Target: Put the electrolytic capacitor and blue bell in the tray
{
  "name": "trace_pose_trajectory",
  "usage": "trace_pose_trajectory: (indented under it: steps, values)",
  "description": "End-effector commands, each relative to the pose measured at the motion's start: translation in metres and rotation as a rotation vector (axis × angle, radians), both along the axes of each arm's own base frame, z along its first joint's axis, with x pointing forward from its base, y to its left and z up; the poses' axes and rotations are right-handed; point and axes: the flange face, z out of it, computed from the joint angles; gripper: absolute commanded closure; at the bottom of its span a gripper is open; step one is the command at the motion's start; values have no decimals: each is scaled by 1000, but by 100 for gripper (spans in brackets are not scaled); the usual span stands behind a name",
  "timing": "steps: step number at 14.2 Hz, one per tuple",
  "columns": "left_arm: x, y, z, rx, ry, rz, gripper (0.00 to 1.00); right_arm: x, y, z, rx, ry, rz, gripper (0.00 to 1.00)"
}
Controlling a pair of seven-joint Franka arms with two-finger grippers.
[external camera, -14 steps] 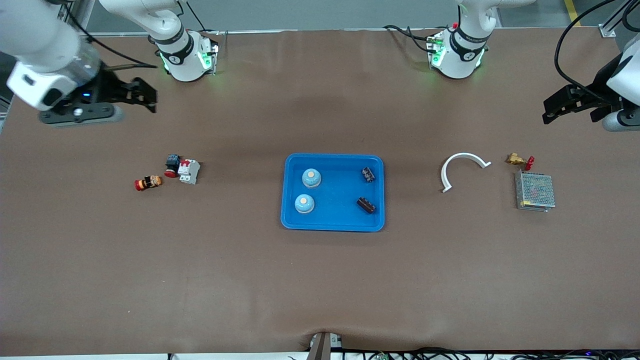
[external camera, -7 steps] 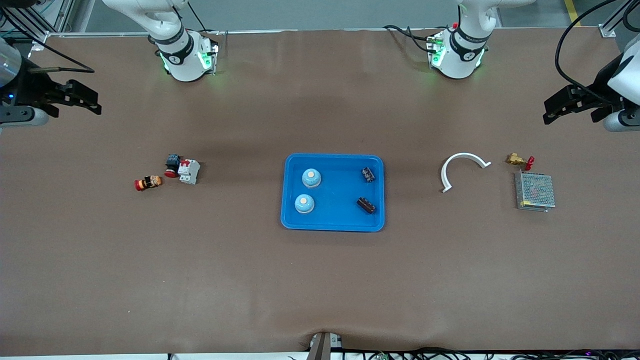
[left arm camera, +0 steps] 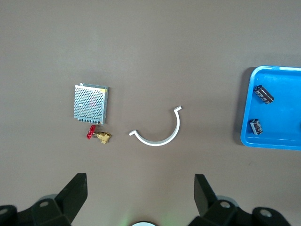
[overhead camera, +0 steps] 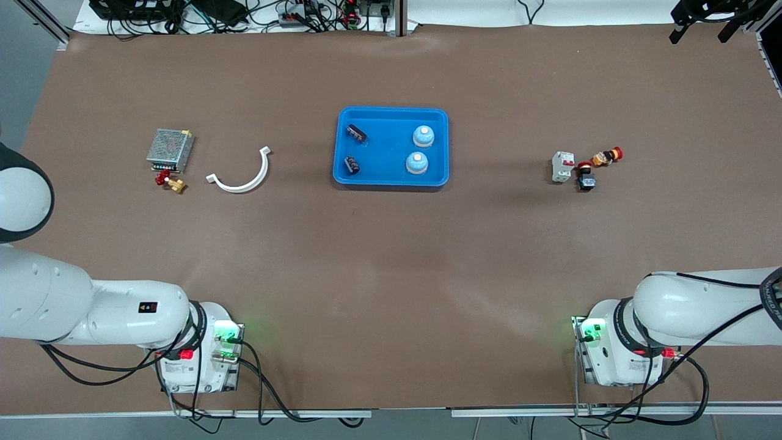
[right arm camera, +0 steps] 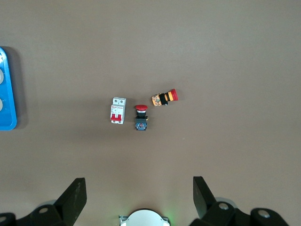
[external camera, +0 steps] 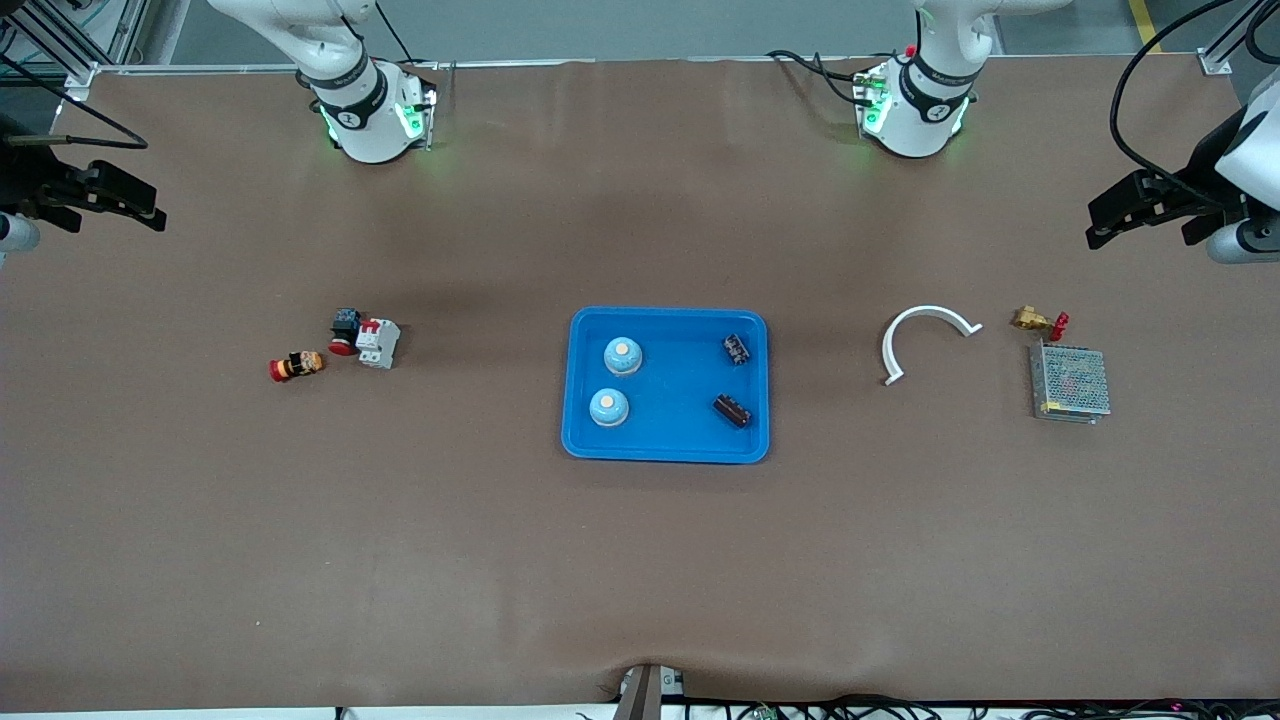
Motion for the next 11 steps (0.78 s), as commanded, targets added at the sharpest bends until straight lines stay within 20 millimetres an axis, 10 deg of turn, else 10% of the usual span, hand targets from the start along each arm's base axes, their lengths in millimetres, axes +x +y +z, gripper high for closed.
trace_pose_trajectory:
  steps: [1,11]
  values:
    - [6,-8,5,-12,-17,-14,0,-3,1,7,1,-12,1,0]
    - [7,-7,5,-12,-16,-6,0,-1,3,24,-1,-49,9,0]
